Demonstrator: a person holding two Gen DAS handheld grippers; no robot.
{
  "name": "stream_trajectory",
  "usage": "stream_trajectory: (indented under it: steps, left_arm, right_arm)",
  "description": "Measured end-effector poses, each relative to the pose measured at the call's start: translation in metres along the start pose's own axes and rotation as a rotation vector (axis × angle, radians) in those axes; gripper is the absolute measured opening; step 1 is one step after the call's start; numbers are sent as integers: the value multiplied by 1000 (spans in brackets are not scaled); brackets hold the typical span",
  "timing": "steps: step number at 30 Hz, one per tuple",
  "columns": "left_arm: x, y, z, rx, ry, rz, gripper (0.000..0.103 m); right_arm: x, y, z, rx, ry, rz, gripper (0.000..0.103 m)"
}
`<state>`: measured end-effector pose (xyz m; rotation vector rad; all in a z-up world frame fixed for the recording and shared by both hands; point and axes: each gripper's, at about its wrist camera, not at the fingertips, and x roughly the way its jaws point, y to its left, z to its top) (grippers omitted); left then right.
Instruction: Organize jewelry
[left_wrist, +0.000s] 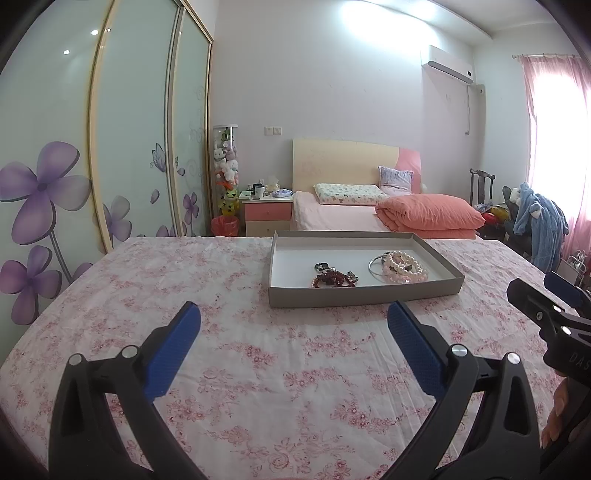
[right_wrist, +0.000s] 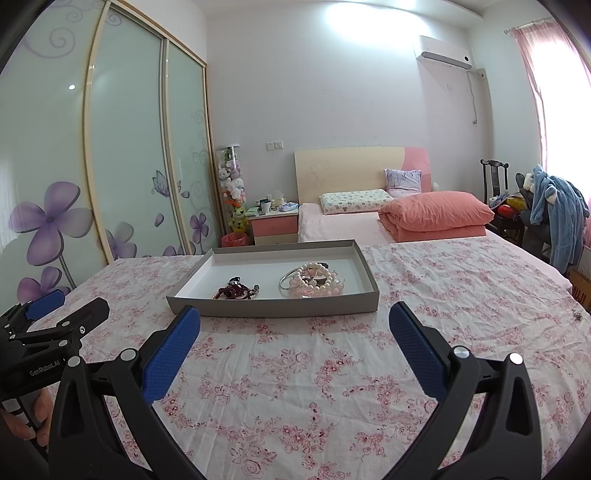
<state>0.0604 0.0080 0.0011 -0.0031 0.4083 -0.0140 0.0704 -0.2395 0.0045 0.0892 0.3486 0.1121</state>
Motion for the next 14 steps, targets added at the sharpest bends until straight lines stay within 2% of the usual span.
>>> stream_trajectory:
  steps: [14]
  left_arm:
    - [0,1,0,-2,10,-3,99]
  right_arm:
    - [0,0,0,1,1,0,101]
